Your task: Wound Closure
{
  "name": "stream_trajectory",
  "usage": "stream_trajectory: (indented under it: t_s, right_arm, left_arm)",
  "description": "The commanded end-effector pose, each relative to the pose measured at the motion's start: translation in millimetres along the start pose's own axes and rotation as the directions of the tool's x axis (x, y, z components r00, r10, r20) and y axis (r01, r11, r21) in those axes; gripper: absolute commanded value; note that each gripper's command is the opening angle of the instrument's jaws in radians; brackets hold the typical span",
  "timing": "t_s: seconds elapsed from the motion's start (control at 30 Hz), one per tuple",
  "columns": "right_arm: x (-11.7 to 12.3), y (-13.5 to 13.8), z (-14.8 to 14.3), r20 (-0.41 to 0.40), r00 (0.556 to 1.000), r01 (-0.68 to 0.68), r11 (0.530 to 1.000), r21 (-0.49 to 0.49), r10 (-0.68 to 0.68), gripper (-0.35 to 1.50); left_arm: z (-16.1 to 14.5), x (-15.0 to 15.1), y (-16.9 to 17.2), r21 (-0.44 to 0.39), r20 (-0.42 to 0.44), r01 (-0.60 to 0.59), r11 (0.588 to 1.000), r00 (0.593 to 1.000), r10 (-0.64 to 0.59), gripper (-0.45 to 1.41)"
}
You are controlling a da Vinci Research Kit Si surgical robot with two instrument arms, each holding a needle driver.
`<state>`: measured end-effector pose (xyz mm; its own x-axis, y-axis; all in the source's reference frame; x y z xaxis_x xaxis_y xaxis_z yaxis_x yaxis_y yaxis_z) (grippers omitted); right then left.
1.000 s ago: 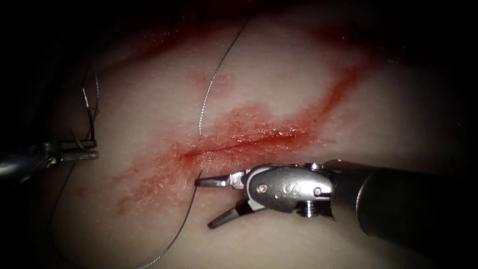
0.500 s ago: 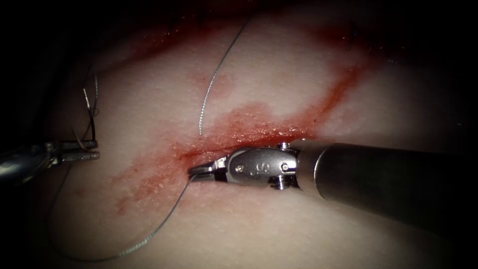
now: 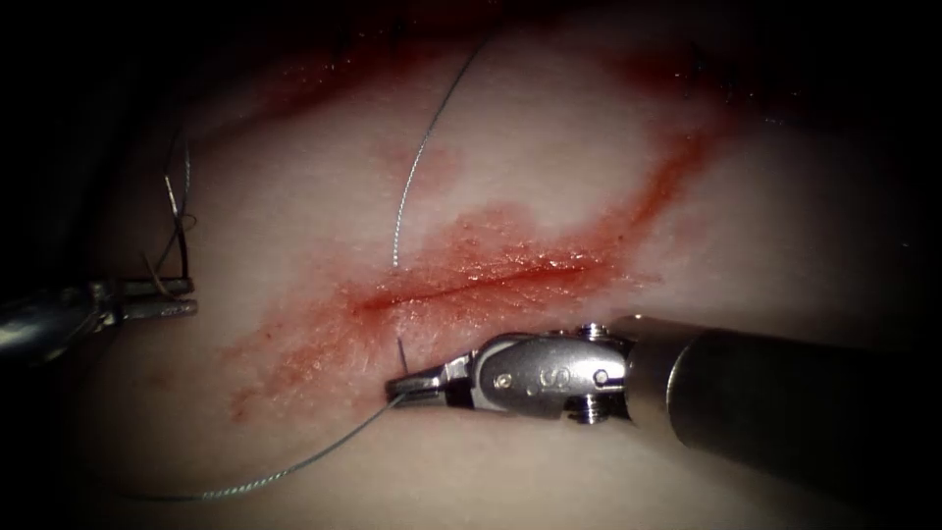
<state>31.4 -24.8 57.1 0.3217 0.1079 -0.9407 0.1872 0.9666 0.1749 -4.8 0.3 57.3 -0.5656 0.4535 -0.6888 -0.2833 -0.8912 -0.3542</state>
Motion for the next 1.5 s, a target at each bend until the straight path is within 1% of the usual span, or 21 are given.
stream_trajectory:
  t_s: [0.03,0.27,0.33,0.4,0.47,0.5,0.53,0.67,0.73,0.9,0.93,0.97,1.0,1.03,1.07,1.1,1.27,1.37,1.4,1.43,1.5]
  right_arm:
    - [1.9,-2.7,1.2,-0.021,1.0,0.011,0.999,0.041,-0.01,-0.35]
    - [8.2,-9.4,1.9,-0.073,0.997,-0.005,0.986,0.166,0.018,-0.35]
    - [9.5,-10.1,2.3,-0.094,0.995,0.001,0.984,0.18,0.016,-0.35]
    - [10.3,-9.8,2.4,-0.1,0.995,-0.002,0.985,0.174,0.02,-0.35]
    - [10.8,-8.6,2.2,-0.09,0.996,-0.012,0.992,0.129,0.024,0.15]
    - [10.8,-7.9,2.0,-0.084,0.996,-0.014,0.994,0.109,0.023,0.31]
    - [10.6,-7.0,1.6,-0.075,0.997,-0.014,0.997,0.081,0.02,0.51]
    - [9.2,-3.6,0.1,-0.05,0.999,-0.015,1.0,-0.002,0.015,0.91]
    - [8.3,-2.2,-0.7,-0.046,0.999,-0.009,1.0,-0.025,0.008,0.96]
    - [5.3,0.7,-2.2,-0.034,0.999,-0.002,0.998,-0.068,0.0,0.96]
    - [4.0,1.7,-2.5,-0.027,1.0,-0.002,0.997,-0.079,0.0,0.94]
    - [3.4,2.1,-2.6,-0.022,1.0,-0.002,0.996,-0.087,0.0,0.93]
    - [3.4,2.1,-2.6,-0.022,1.0,-0.002,0.996,-0.087,0.0,0.93]
    - [1.9,3.0,-2.3,-0.012,1.0,0.002,0.995,-0.1,-0.003,0.91]
    - [1.3,3.4,-2.1,-0.009,1.0,0.005,0.995,-0.103,-0.006,0.91]
    - [1.3,3.4,-2.1,-0.009,1.0,0.005,0.995,-0.103,-0.006,0.91]
    - [-2.1,4.7,0.3,-0.001,1.0,0.029,0.994,-0.102,-0.029,0.89]
    - [-4.5,5.2,2.4,0.011,0.999,0.044,0.993,-0.108,-0.043,0.84]
    - [-4.8,5.3,2.7,0.012,0.999,0.047,0.993,-0.108,-0.046,0.79]
    - [-4.8,5.3,2.7,0.012,0.999,0.047,0.993,-0.108,-0.046,0.79]
    - [-5.6,5.6,3.1,0.015,0.999,0.047,0.993,-0.11,-0.046,0.09]
  left_arm:
    - [1.0,-0.3,0.1,-0.004,0.001,-0.001,1.0,1.0,0.001,-0.45]
    - [1.5,-0.3,0.3,-0.007,0.003,-0.002,1.0,1.0,0.002,-0.45]
    - [1.6,-0.3,0.4,-0.01,0.005,-0.002,1.0,1.0,0.002,-0.45]
    - [1.6,-0.3,0.4,-0.01,0.005,-0.002,1.0,1.0,0.002,-0.45]
    - [1.6,-0.3,0.4,-0.01,0.005,-0.002,1.0,1.0,0.002,-0.45]
    - [1.6,-0.3,0.4,-0.01,0.005,-0.002,1.0,1.0,0.002,-0.45]
    - [1.6,-0.3,0.4,-0.01,0.005,-0.002,1.0,1.0,0.002,-0.45]
    - [1.6,-0.3,0.4,-0.01,0.005,-0.002,1.0,1.0,0.002,-0.45]
    - [1.6,-0.3,0.4,-0.01,0.005,-0.002,1.0,1.0,0.002,-0.45]
    - [1.6,-0.3,0.4,-0.013,0.004,-0.002,1.0,1.0,0.002,-0.45]
    - [1.6,-0.3,0.4,-0.014,0.006,-0.002,1.0,1.0,0.003,-0.45]
    - [1.6,-0.3,0.4,-0.014,0.006,-0.002,1.0,1.0,0.003,-0.45]
    - [1.6,-0.3,0.4,-0.014,0.006,-0.002,1.0,1.0,0.003,-0.45]
    - [1.6,-0.3,0.4,-0.014,0.006,-0.003,1.0,1.0,0.003,-0.45]
    - [1.6,-0.3,0.4,-0.014,0.006,-0.003,1.0,1.0,0.003,-0.45]
    - [1.6,-0.3,0.4,-0.014,0.006,-0.003,1.0,1.0,0.003,-0.45]
    - [1.7,-0.4,0.4,-0.012,0.006,-0.003,1.0,1.0,0.003,-0.45]
    - [1.7,-0.4,0.4,-0.015,0.005,-0.003,1.0,1.0,0.003,-0.45]
    - [1.7,-0.4,0.4,-0.016,0.008,-0.004,1.0,1.0,0.004,-0.45]
    - [1.7,-0.4,0.4,-0.016,0.008,-0.004,1.0,1.0,0.004,-0.45]
    - [1.7,-0.4,0.4,-0.016,0.008,-0.004,1.0,1.0,0.004,-0.45]
